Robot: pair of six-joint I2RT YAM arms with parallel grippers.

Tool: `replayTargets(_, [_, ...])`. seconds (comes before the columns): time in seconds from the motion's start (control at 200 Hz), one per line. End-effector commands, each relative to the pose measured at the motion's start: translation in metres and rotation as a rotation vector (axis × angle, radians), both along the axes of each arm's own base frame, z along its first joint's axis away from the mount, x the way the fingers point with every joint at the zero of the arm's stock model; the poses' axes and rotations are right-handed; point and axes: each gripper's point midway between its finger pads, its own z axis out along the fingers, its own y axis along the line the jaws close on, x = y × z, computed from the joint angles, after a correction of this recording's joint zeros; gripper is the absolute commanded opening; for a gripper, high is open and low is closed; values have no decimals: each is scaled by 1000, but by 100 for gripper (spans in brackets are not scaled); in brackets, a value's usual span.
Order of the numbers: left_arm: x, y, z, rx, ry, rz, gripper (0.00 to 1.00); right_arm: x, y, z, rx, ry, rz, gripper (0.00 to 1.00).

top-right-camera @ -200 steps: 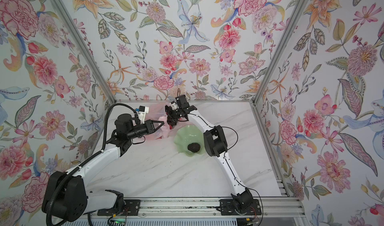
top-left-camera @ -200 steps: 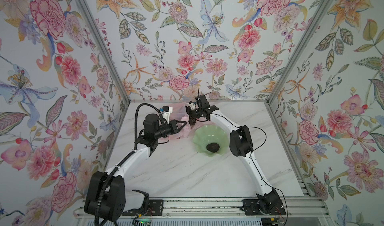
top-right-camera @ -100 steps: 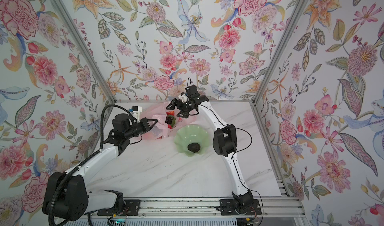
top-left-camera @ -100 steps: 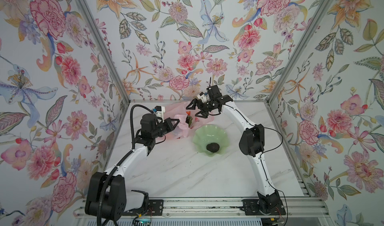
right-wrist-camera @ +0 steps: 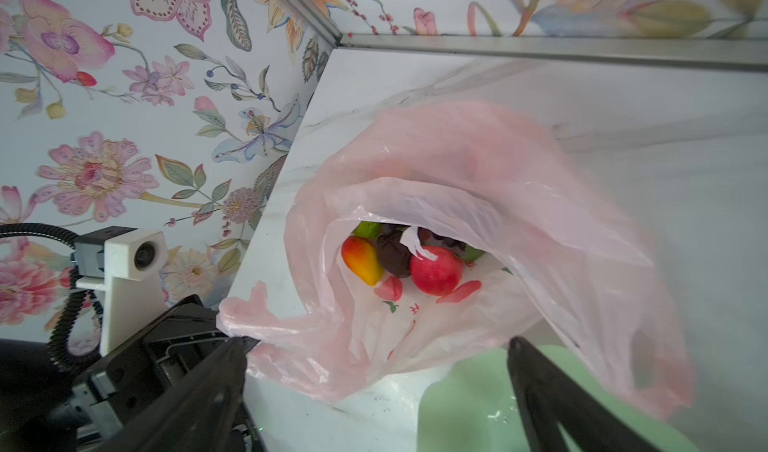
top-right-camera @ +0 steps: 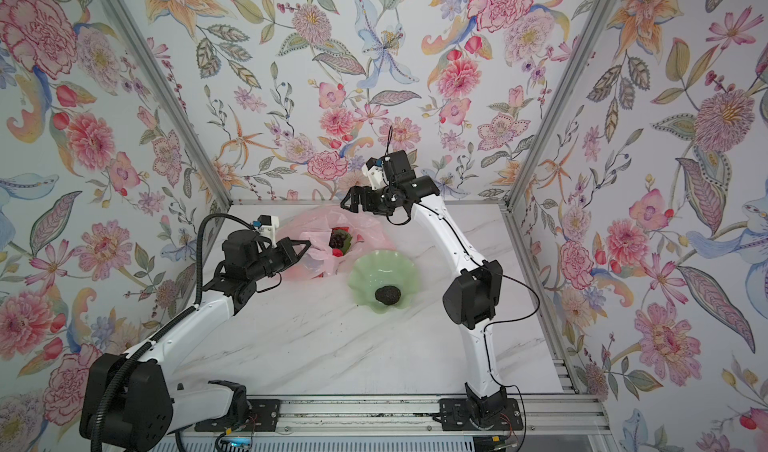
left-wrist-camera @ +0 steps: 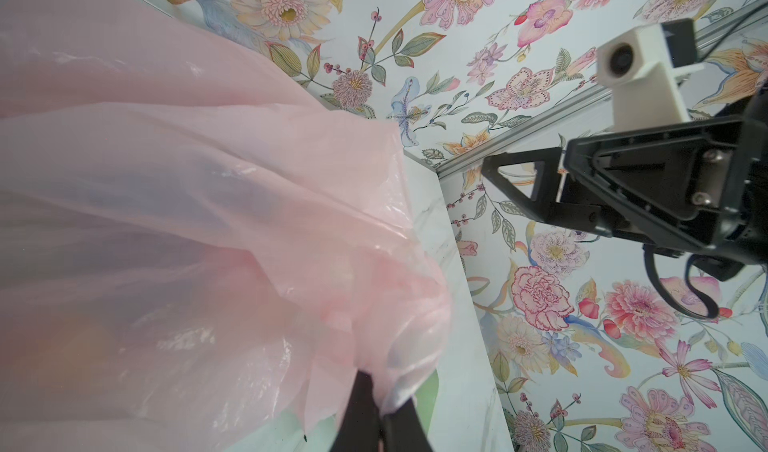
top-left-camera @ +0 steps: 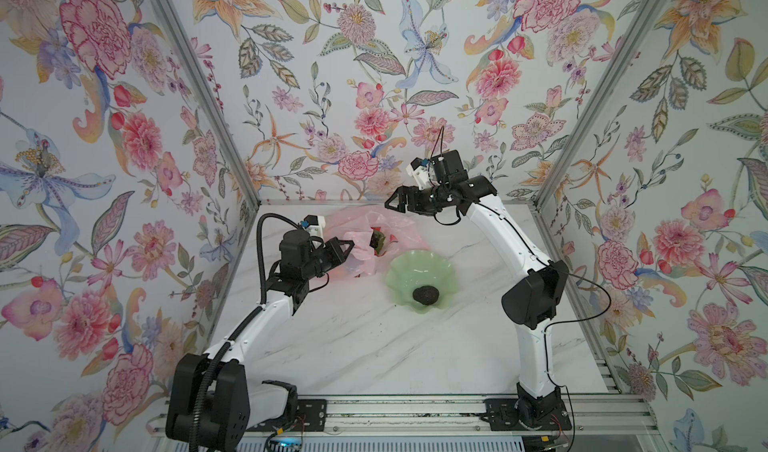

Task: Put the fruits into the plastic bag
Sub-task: 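Withdraw the right gripper from the bag and swing it over the dish, then lower the right gripper into the dish over the dark brown fruit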

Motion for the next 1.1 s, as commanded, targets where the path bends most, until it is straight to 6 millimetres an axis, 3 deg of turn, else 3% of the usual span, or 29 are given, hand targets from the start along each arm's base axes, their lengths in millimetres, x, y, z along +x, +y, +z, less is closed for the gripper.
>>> replayTargets(0.0, [-6, 9, -8, 23, 25, 33, 0, 12, -58, -13, -205, -62, -177, 99])
replayTargets(0.17, [-12, 16, -12, 41, 32, 68, 0, 6, -109, -43, 16, 159, -207, 99])
replayTargets(0.24, [-15, 17, -13, 39, 37, 75, 0, -1, -132, -55, 3, 181, -258, 99])
replayTargets(0.395, [-17, 18, -15, 49, 33, 68, 0, -35, -172, -80, -123, 247, -332, 99])
replayTargets(0.525, [-16, 14, -22, 69, 43, 41, 0, -81, -187, -103, -209, 359, -371, 100])
replayTargets(0.711, [-15, 13, -28, 63, 39, 33, 0, -144, -177, -114, -360, 439, -348, 99])
replayTargets(0.816, [-19, 8, -32, 46, 49, 1, 0, -170, -157, -115, -426, 454, -319, 99])
replayTargets(0.936, [-24, 7, -29, 67, 25, -20, 0, -181, -135, -122, -450, 473, -307, 99])
replayTargets(1.096, [-28, 4, -35, 116, 11, -58, 0, -176, -106, -138, -500, 495, -284, 99])
